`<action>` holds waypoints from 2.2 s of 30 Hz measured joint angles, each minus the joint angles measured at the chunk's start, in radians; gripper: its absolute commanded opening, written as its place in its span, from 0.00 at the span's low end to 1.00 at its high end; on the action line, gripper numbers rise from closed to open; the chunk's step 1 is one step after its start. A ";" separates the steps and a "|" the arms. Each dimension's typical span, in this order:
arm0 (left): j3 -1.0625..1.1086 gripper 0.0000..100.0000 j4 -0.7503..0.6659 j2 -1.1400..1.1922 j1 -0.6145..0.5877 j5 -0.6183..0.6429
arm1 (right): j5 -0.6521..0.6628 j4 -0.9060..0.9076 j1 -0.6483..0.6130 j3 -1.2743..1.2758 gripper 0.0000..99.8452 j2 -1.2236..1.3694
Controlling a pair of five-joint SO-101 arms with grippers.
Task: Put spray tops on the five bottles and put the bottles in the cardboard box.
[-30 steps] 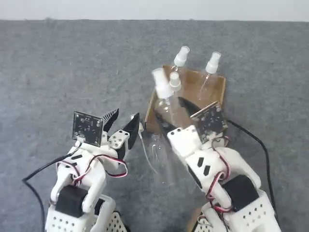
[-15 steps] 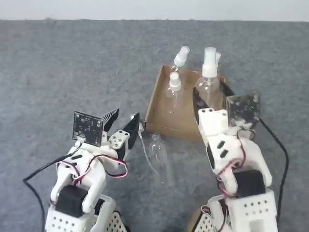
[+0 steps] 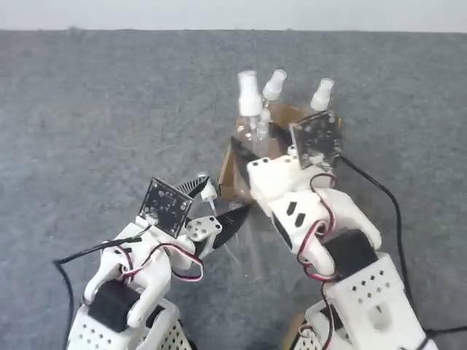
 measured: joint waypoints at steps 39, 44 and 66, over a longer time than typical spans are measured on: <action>0.060 0.01 -0.127 0.000 -0.262 -0.003 | 0.170 -0.207 0.359 0.353 0.01 -0.158; 0.071 0.01 -0.140 0.002 -0.287 0.034 | 0.170 -0.336 0.359 0.384 0.01 -0.133; 0.071 0.01 -0.140 0.002 -0.287 0.044 | 0.155 -0.879 0.446 0.479 0.01 0.373</action>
